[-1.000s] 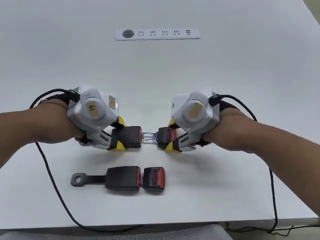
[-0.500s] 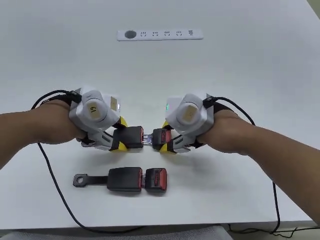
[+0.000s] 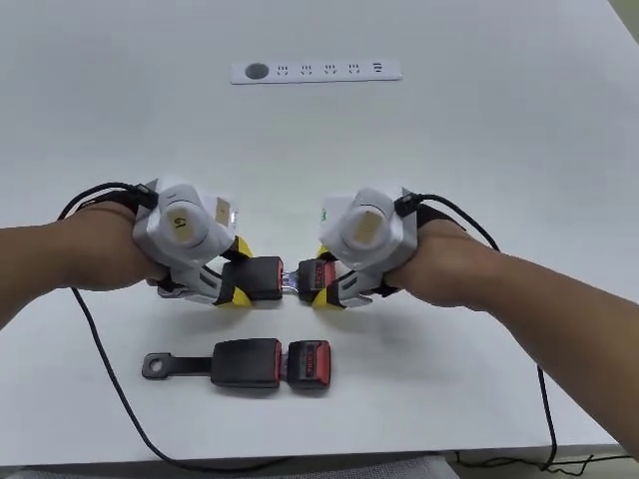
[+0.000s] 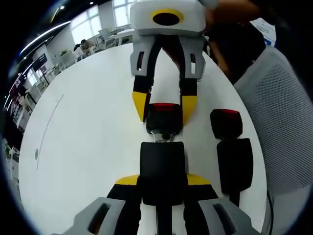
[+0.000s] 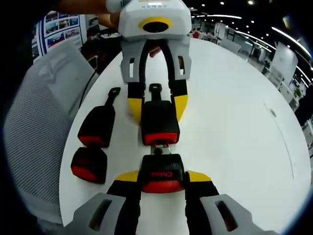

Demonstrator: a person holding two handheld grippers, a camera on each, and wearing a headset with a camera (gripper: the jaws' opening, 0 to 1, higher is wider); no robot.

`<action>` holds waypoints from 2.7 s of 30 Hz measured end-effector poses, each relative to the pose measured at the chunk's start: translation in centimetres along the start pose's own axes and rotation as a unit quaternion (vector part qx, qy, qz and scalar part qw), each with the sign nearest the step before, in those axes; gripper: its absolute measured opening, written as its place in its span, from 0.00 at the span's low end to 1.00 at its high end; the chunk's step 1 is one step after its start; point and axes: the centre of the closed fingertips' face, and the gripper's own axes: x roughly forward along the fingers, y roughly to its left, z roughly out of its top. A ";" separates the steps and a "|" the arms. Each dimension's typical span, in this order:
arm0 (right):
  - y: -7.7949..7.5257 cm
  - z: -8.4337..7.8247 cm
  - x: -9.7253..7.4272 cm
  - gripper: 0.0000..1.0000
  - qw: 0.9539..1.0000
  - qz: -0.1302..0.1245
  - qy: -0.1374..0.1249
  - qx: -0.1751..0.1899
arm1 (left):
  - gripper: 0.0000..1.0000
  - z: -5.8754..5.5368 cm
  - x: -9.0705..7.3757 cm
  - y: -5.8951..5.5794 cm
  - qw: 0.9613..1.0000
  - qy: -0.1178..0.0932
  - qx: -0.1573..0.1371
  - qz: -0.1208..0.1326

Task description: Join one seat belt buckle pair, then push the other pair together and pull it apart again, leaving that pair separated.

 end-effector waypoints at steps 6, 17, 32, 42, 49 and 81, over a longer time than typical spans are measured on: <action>0.0 1.0 0.8 0.30 1.000 0.000 0.002 -0.003 | 0.33 -0.3 0.1 0.1 1.000 -0.002 0.001 -0.001; 0.2 0.8 0.7 0.31 1.000 0.003 -0.001 0.002 | 0.33 0.2 0.0 0.0 1.000 0.001 0.000 -0.002; 0.1 0.9 0.6 0.32 1.000 -0.005 -0.002 0.001 | 0.34 -0.3 0.4 0.4 1.000 0.007 0.000 -0.003; 0.1 0.7 0.7 0.32 1.000 -0.001 0.001 0.005 | 0.34 -0.2 0.2 0.4 1.000 0.006 0.000 -0.003; 0.1 0.7 0.8 0.32 1.000 0.000 0.002 0.004 | 0.34 -0.1 0.1 0.2 1.000 0.006 0.000 -0.003; -0.8 -5.3 -3.7 0.33 1.000 -0.012 0.021 0.019 | 0.34 0.2 0.0 0.0 1.000 0.011 -0.001 -0.006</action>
